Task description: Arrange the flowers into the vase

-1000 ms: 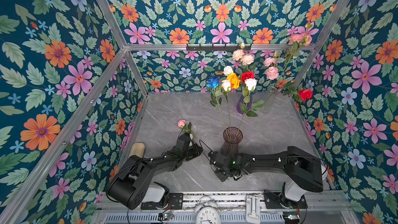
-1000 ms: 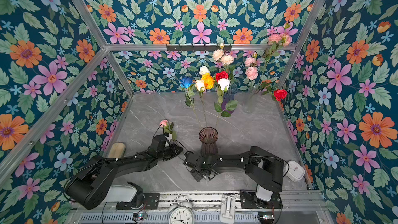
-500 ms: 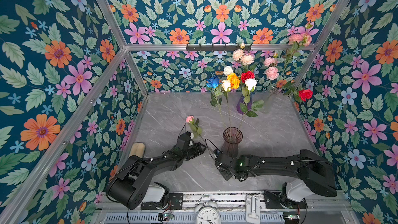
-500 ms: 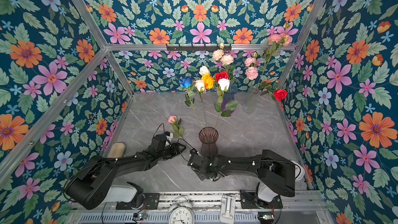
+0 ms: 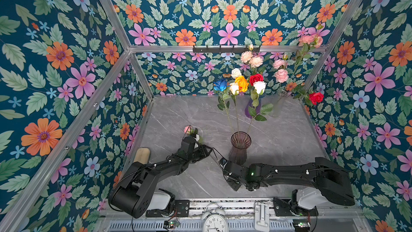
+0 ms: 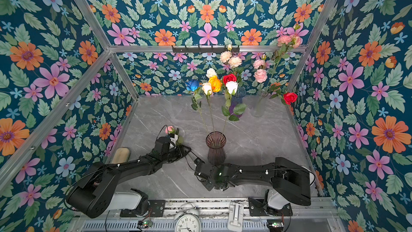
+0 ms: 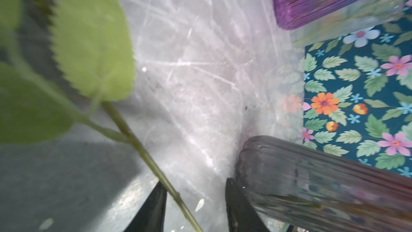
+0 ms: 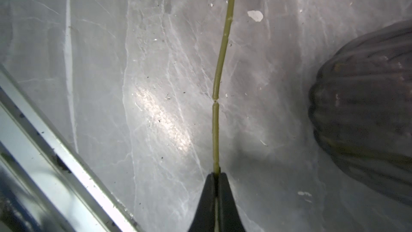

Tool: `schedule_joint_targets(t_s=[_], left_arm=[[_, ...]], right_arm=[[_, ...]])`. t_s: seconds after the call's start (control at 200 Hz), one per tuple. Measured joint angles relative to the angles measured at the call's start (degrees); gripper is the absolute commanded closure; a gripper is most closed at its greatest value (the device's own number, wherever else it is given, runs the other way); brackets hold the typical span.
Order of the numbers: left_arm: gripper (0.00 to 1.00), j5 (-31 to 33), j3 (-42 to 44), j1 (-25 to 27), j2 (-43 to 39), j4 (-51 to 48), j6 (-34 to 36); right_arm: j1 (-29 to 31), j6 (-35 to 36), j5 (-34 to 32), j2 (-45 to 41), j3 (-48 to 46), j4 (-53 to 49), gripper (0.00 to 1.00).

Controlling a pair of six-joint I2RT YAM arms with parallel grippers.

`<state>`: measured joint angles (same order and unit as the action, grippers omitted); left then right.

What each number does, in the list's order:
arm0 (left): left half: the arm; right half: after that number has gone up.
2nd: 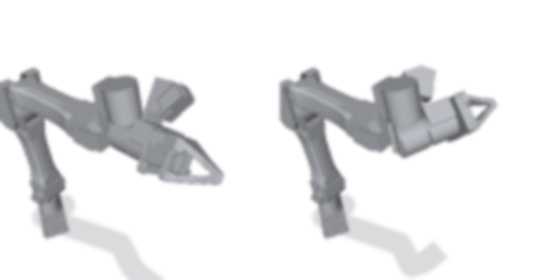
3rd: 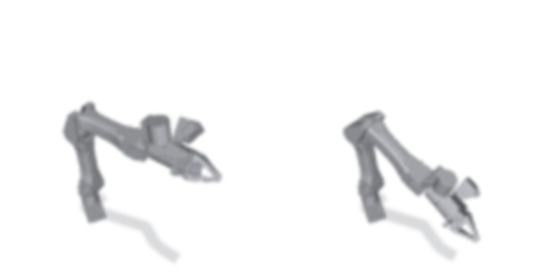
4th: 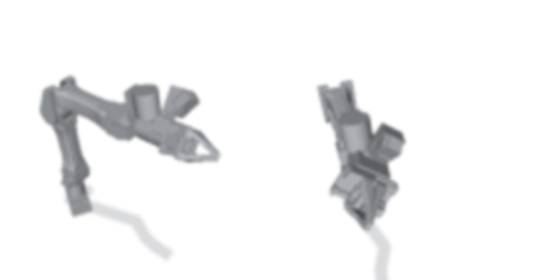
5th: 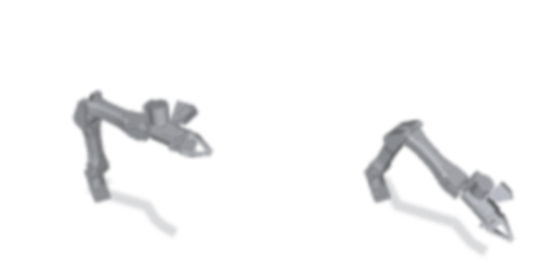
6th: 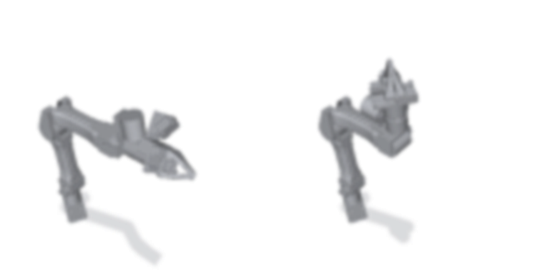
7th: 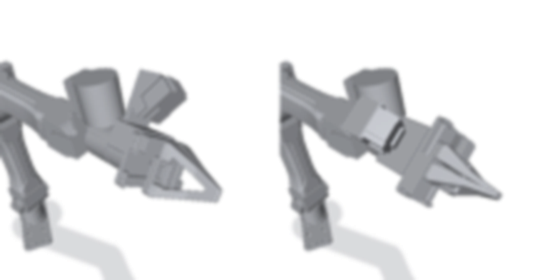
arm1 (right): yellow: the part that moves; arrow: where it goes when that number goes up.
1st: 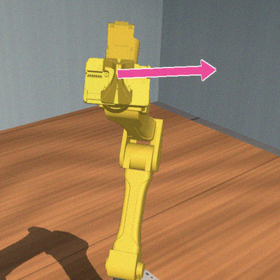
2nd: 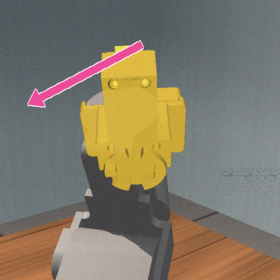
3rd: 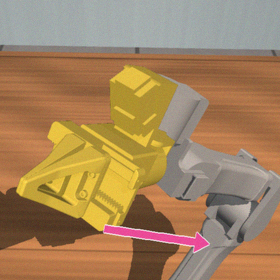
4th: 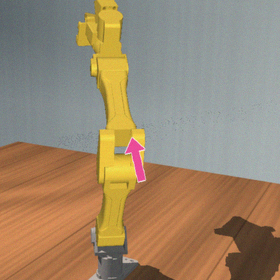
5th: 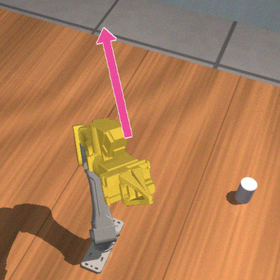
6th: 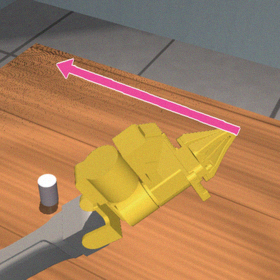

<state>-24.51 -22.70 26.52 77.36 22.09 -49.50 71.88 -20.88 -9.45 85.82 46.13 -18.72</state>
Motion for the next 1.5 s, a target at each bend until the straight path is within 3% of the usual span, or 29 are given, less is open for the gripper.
schedule_joint_targets(t_s=[0.11, 0.305, 0.5, 0.755, 1.0, 1.18, 1.341, 1.501], left_arm=[[0.51, -1.88, -1.03, -0.26, -2.95, -0.39, -0.33], [0.36, -4.42, -5.27, -0.26, -14.56, -4.74, -1.55], [0.35, -6.23, -10.27, -0.26, -23.08, -10.8, -1.03], [0.43, -8.11, -9.2, -0.26, -25.75, -15.58, -0.57], [0.44, -8.81, -10.01, -0.26, -25.99, -16.44, -0.2], [0.59, -9.62, -10.51, -0.26, -25.27, -16.0, -0.22], [0.67, -10.08, -9.75, -0.26, -25.24, -14.78, -1.11], [0.68, -10.1, -9.46, -0.26, -25.86, -14.51, -1.16]], right_arm=[[0.72, -0.61, -2.82, -1.9, 0.68, -1.27, 1.0], [0.85, -1.7, -7.76, -6.47, 3.13, -2.95, 1.0], [0.92, -1.64, -10.29, -10.91, 6.69, -3.8, 1.0], [0.92, -0.96, -9.25, -17.81, 7.56, -3.56, 1.0], [1.55, -0.87, -5.22, -19.28, 4.35, -2.95, 1.0], [2.21, -1.14, -3.21, -19.67, 3.48, -2.36, 1.0], [2.38, -1.46, -2.78, -19.69, 3.19, -2.08, 1.0], [2.49, -1.49, -2.75, -19.78, 3.19, -2.05, 1.0]])
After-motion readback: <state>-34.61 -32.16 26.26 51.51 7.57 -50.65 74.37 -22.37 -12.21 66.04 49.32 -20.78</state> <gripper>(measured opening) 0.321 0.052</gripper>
